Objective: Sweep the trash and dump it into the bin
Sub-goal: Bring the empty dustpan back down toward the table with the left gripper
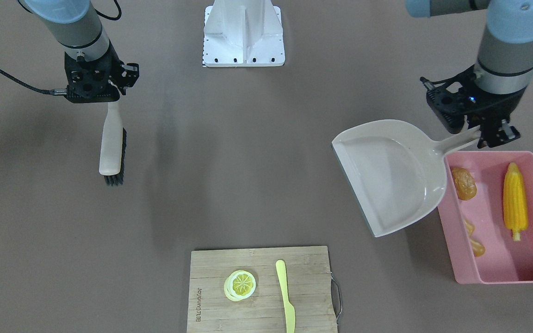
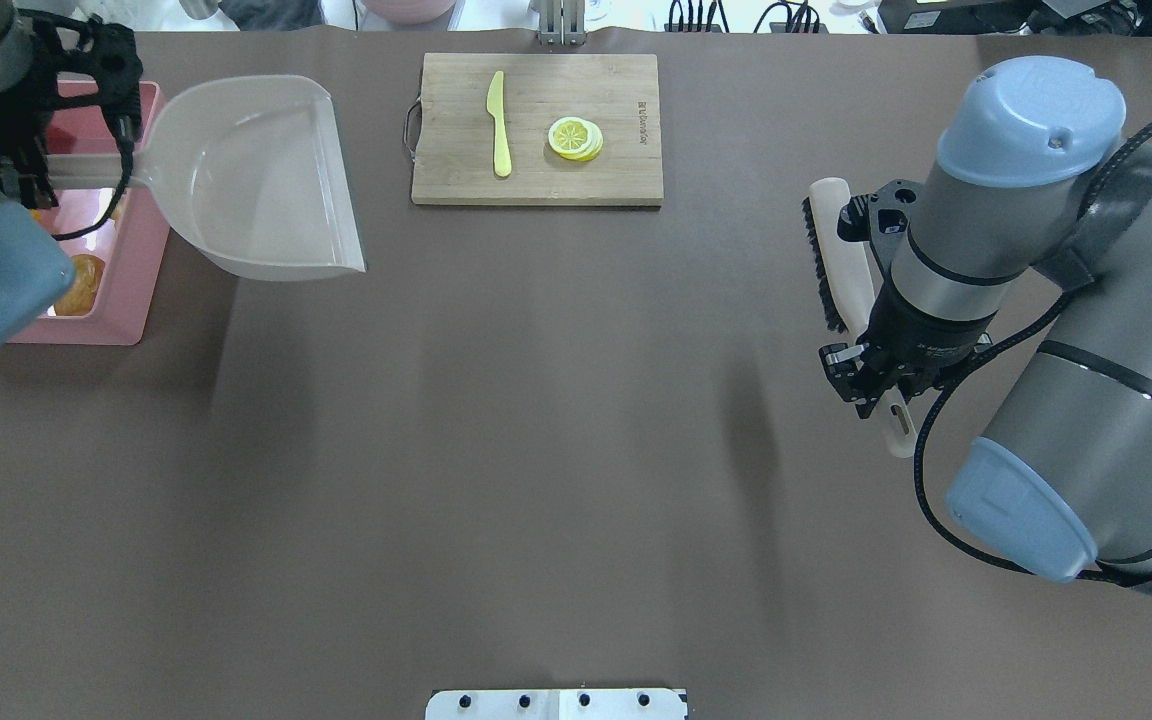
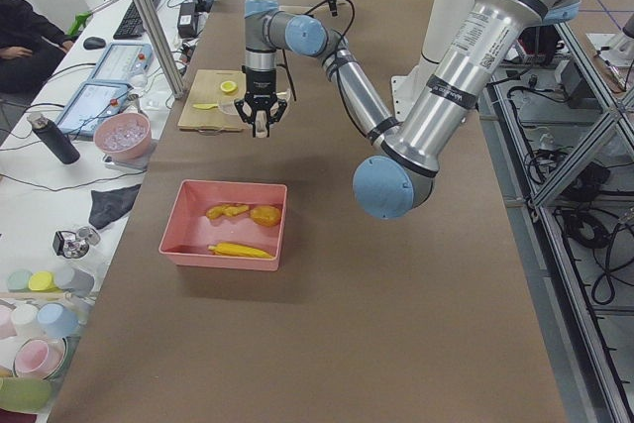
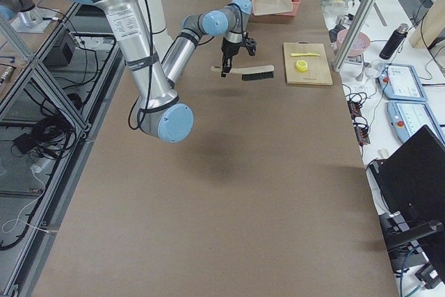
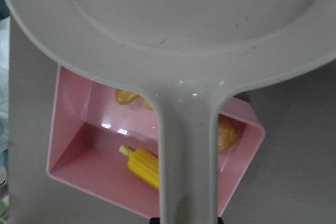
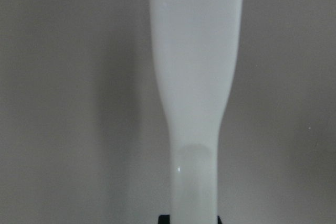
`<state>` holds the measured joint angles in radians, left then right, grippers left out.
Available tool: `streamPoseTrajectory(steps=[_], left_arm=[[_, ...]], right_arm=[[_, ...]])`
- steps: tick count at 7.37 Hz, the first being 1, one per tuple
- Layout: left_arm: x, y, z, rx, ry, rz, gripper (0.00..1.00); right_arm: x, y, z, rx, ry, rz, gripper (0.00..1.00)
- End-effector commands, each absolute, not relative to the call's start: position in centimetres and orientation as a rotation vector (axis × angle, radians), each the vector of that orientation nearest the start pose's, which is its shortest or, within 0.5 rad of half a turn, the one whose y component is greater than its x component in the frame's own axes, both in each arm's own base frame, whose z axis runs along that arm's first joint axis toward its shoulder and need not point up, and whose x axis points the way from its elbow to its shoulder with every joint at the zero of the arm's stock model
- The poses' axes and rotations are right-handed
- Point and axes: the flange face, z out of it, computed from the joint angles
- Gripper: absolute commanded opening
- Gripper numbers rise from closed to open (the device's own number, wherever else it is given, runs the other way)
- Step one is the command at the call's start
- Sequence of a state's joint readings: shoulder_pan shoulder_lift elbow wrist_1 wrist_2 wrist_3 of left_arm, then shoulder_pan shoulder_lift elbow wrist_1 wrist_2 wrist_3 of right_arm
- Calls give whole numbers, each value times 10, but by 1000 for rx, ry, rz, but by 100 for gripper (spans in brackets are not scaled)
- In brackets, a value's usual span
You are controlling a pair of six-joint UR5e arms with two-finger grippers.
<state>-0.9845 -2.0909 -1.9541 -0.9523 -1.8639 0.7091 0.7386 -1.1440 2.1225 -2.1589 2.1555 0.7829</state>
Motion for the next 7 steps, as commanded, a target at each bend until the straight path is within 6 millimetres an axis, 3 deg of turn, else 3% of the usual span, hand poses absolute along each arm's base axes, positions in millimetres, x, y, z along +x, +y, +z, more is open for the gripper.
streamPoseTrajectory(steps=[1,2,3,4,7], left_arm=[[301,-506,293,299,315,1443,0],[317,-508,302,304,279,1469,0],[329,-519,324,334,279,1474,0],[333,-518,344,395,281,1479,0],[344,-511,353,410,290,1489,0]], right_arm=[[-330,-408,271,-166,-666,-158,0],[-330,-408,274,-167,-662,-159,0],[-331,-408,274,-169,-662,-159,0],[-332,-409,274,-170,-660,-159,0],[-333,-410,276,-164,-651,-157,0]])
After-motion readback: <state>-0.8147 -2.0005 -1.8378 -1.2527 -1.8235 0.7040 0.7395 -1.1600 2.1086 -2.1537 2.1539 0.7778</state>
